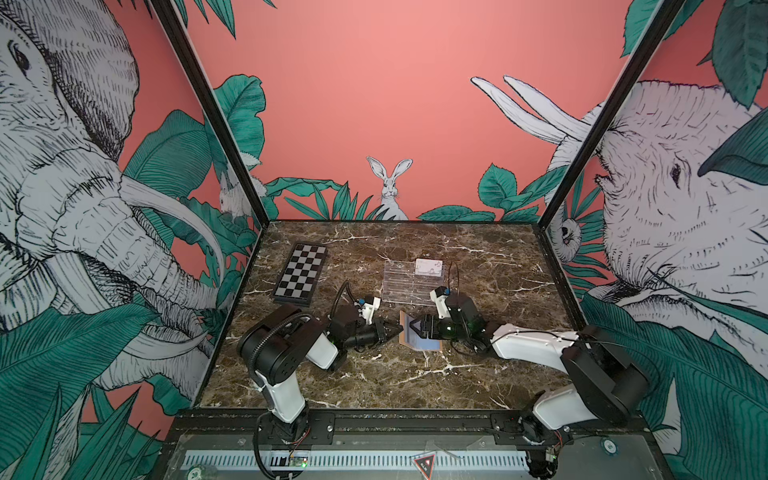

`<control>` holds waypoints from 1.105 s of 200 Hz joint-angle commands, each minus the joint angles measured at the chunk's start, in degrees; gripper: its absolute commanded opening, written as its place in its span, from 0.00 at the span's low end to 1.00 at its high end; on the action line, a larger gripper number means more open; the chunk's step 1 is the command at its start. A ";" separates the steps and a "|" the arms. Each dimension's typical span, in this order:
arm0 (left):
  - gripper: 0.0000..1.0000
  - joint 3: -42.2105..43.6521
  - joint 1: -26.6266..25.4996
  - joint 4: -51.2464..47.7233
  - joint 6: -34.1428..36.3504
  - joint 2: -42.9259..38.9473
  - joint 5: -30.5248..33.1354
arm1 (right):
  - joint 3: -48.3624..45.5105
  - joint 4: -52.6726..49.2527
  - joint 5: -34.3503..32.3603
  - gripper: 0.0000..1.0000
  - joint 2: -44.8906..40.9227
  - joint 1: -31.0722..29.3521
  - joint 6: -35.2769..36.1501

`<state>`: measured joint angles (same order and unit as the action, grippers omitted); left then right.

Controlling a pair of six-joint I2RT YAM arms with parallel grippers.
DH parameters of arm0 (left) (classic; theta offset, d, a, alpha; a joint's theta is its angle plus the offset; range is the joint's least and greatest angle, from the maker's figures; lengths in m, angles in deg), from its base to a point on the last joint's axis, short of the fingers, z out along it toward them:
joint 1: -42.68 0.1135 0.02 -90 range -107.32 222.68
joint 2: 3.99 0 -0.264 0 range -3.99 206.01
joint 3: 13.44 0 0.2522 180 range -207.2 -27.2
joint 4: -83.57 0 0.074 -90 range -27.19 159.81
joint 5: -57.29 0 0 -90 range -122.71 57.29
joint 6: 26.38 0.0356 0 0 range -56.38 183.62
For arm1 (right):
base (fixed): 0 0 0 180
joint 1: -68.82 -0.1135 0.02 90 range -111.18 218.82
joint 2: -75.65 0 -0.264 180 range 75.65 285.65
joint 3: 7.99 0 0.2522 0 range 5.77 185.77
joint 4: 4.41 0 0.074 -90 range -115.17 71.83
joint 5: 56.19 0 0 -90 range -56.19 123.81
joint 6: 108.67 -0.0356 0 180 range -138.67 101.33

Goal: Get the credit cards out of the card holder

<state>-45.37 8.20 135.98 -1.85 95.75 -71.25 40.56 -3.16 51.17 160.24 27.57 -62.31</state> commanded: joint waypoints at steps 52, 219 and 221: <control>0.00 0.51 -0.33 0.57 0.88 -1.03 -0.15 | 10.46 -14.67 -6.98 0.80 4.34 -1.96 2.51; 0.00 0.55 -0.41 0.73 1.21 -0.66 -0.14 | 13.73 -14.02 -4.11 0.77 11.54 -2.57 2.08; 0.00 0.54 -0.41 0.67 1.18 -0.66 -0.17 | 13.73 -14.14 -4.14 0.77 11.51 -2.59 2.11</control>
<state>-45.04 8.09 135.43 -1.50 95.75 -70.79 53.52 -16.52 47.11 170.54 25.84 -60.43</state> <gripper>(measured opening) 0.046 0.775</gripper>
